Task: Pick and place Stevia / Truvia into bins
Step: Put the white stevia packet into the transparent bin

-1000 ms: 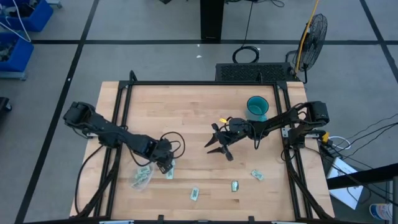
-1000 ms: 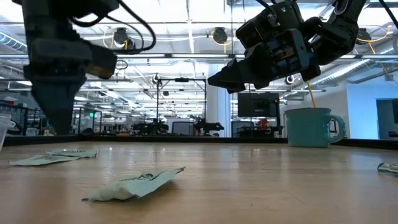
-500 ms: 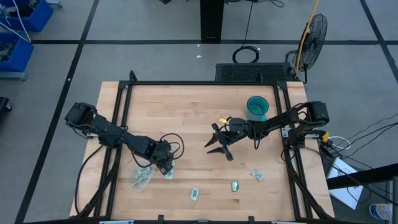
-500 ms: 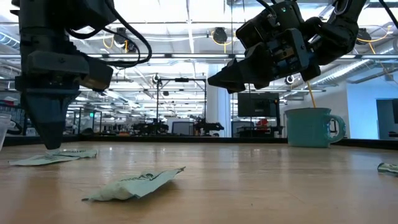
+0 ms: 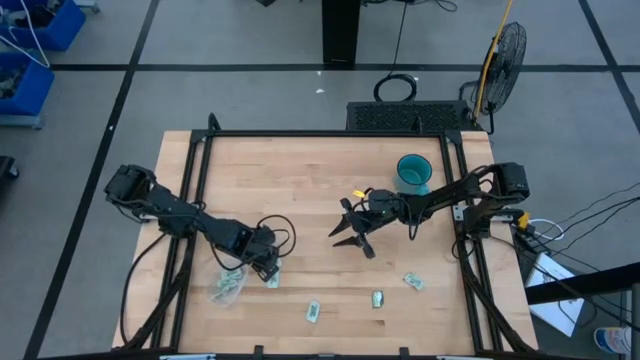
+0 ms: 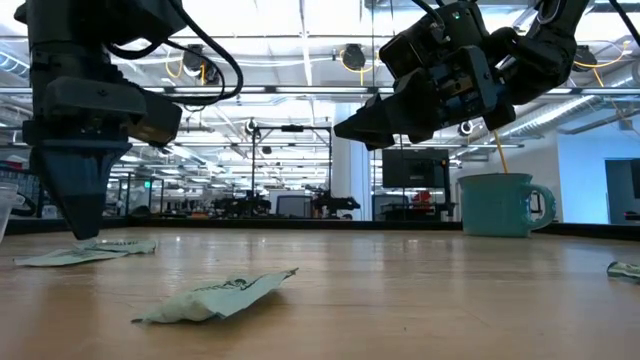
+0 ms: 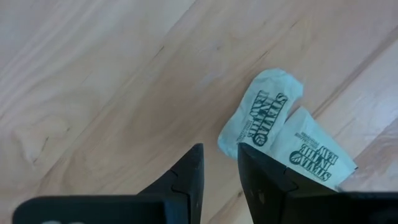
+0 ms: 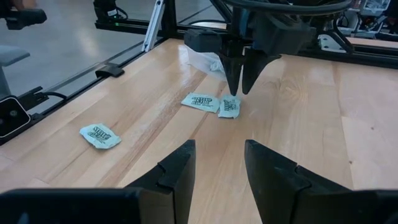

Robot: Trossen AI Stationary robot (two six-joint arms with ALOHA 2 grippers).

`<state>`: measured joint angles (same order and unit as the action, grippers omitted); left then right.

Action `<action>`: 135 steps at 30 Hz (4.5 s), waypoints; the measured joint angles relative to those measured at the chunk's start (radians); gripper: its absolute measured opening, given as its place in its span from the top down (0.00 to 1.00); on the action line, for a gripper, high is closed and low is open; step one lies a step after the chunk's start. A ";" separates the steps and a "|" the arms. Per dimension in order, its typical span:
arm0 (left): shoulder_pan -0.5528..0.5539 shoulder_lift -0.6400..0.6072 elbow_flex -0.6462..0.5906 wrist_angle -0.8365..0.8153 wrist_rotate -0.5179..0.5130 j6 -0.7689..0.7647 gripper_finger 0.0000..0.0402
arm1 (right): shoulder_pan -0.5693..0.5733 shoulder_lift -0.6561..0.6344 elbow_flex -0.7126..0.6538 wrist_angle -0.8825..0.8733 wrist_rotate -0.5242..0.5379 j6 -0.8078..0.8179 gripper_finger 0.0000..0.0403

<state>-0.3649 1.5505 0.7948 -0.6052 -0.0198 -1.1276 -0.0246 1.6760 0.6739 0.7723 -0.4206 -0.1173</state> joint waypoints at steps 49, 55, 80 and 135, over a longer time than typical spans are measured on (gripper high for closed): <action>-0.027 -0.016 -0.030 0.012 -0.032 0.012 0.66 | 0.000 0.000 0.000 0.001 0.000 -0.003 0.67; -0.027 -0.016 -0.058 0.062 -0.033 0.006 0.71 | 0.000 0.000 0.000 0.001 0.000 -0.003 0.67; -0.026 -0.018 -0.053 0.108 -0.013 -0.024 0.72 | 0.000 0.000 0.000 0.009 0.000 -0.004 0.67; -0.418 -0.136 0.324 -0.521 0.018 -0.407 1.00 | 0.000 0.000 0.000 -0.041 0.004 -0.034 0.67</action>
<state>-0.7829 1.4147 1.1187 -1.1260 -0.0020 -1.5350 -0.0250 1.6756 0.6743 0.7317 -0.4164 -0.1509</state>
